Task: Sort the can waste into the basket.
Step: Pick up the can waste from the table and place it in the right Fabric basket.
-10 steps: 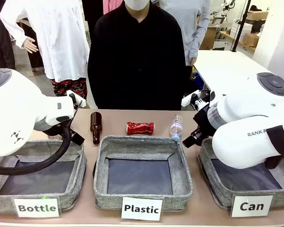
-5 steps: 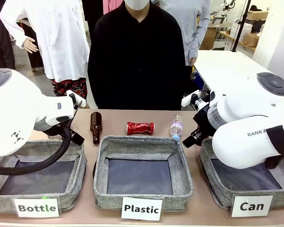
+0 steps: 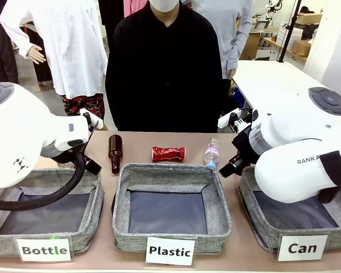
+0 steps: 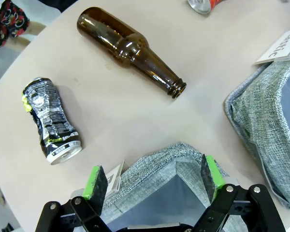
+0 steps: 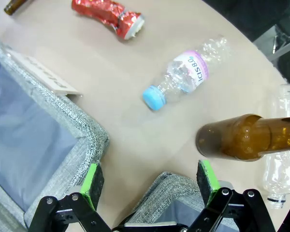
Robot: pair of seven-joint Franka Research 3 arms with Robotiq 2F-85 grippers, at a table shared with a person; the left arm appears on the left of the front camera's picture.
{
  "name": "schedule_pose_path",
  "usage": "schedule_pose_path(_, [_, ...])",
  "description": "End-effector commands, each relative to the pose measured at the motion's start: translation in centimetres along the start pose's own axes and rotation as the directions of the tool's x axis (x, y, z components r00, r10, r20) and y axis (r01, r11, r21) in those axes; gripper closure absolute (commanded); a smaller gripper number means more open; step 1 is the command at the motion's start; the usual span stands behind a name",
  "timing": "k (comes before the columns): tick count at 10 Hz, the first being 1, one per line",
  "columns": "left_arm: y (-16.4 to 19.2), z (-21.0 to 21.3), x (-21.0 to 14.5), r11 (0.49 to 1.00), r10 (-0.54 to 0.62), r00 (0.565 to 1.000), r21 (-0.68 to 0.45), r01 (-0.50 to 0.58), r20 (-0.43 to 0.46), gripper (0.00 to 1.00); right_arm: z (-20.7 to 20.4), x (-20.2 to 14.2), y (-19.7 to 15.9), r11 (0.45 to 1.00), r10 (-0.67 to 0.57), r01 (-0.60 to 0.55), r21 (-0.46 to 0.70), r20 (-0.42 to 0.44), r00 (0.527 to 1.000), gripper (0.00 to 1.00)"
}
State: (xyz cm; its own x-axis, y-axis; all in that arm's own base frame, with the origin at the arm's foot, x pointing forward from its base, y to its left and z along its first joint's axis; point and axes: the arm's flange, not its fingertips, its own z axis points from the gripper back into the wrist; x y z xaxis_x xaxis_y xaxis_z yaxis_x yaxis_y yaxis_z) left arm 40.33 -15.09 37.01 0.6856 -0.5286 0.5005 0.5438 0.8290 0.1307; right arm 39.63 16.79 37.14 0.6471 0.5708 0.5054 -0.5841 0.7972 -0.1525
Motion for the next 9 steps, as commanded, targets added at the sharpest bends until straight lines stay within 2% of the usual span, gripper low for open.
schedule_pose_path(1, [0.0,0.0,0.0,1.0,0.0,1.0,0.0,0.0,0.0,0.0,0.0,0.0,0.0,1.0,-0.001,0.001,0.0,0.0,1.0,0.0])
schedule_pose_path(3, [0.0,0.0,0.0,1.0,0.0,1.0,0.0,0.0,0.0,0.0,0.0,0.0,0.0,1.0,0.0,0.0,0.0,0.0,1.0,0.0])
schedule_pose_path(4, [0.0,0.0,0.0,1.0,0.0,1.0,0.0,0.0,0.0,0.0,0.7,-0.1,0.7,0.996,0.088,-0.088,-0.021,-0.004,0.996,0.0])
schedule_pose_path(5, [-1.4,2.2,0.7,0.996,-0.039,0.999,-0.078,0.041,0.034,0.0,2.9,0.2,0.8,0.994,0.106,-0.106,0.015,0.051,0.993,0.0])
schedule_pose_path(7, [-2.6,9.0,1.4,0.961,-0.098,0.98,-0.241,0.138,0.172,0.0,10.5,0.7,0.3,0.988,0.146,-0.152,0.021,0.167,0.975,0.0])
schedule_pose_path(8, [-2.8,13.1,1.0,0.931,-0.025,0.971,-0.349,0.11,0.238,0.0,15.4,0.3,0.0,0.983,0.079,-0.114,0.141,0.231,0.97,0.0])
schedule_pose_path(9, [-2.5,16.9,0.3,0.892,0.143,0.982,-0.446,-0.072,0.127,0.0,19.3,-0.1,-0.4,0.956,-0.12,0.065,0.287,0.177,0.977,0.0])
